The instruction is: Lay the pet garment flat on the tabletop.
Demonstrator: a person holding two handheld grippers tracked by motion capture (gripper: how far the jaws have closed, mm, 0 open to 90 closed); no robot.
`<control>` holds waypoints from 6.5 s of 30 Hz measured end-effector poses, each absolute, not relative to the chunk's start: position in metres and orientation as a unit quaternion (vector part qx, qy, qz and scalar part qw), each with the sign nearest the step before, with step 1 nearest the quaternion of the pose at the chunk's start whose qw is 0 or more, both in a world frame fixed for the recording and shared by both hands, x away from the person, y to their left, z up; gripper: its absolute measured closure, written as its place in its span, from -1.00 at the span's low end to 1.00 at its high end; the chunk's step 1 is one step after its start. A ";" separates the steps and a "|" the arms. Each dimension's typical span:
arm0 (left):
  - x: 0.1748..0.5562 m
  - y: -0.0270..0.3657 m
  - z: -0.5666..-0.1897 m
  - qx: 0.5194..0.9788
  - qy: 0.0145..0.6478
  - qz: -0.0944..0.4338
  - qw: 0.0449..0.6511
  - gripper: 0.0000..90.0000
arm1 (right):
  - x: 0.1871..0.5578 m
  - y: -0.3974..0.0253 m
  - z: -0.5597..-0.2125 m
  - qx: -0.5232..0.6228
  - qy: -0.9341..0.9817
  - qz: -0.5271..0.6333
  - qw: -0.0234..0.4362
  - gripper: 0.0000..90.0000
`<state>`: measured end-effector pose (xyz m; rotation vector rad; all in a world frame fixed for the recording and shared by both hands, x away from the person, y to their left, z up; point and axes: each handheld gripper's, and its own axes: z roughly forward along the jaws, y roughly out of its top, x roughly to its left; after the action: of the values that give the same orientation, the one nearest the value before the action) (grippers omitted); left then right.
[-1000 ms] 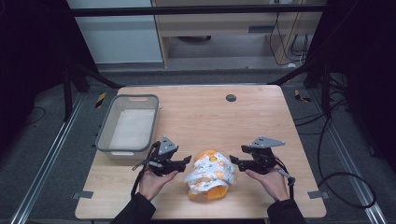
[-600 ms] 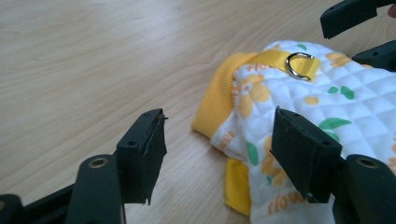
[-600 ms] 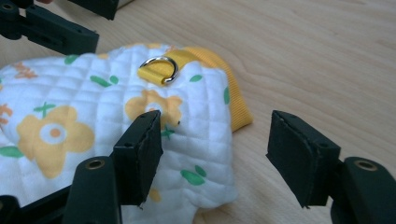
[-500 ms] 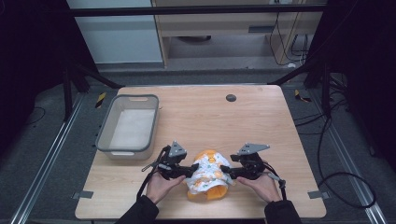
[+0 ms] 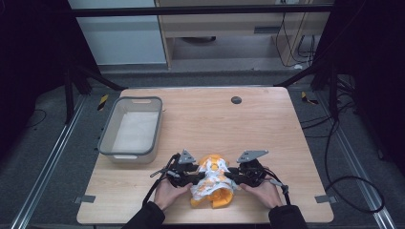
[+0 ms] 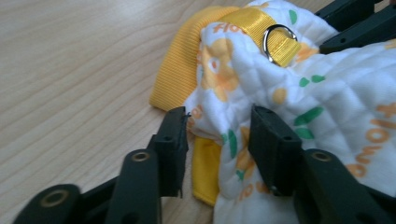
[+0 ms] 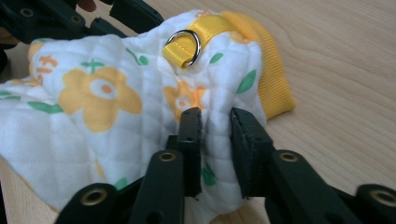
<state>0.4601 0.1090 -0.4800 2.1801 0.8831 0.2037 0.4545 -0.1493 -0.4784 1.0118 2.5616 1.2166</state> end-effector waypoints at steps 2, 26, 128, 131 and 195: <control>0.460 0.108 -0.480 0.854 0.348 0.068 0.381 0.53 | 0.454 -0.147 -0.478 0.329 0.852 0.402 0.068 0.81; 0.447 0.134 -0.409 0.804 0.337 0.149 0.467 0.94 | 0.446 -0.159 -0.430 0.332 0.783 0.508 0.136 0.90; 0.472 0.164 -0.489 0.826 0.403 0.178 0.352 0.67 | 0.431 -0.181 -0.487 0.412 0.806 0.402 0.134 0.75; 0.468 0.164 -0.485 0.828 0.399 0.170 0.355 0.89 | 0.430 -0.183 -0.484 0.410 0.808 0.403 0.131 0.90; 0.422 0.133 -0.488 0.873 0.336 0.140 0.324 0.76 | 0.417 -0.162 -0.499 0.354 0.850 0.386 0.058 1.00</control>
<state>0.4222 0.1335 -0.4885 2.2908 0.8802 0.3666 0.4168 -0.1621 -0.4985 1.0718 2.5764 1.1706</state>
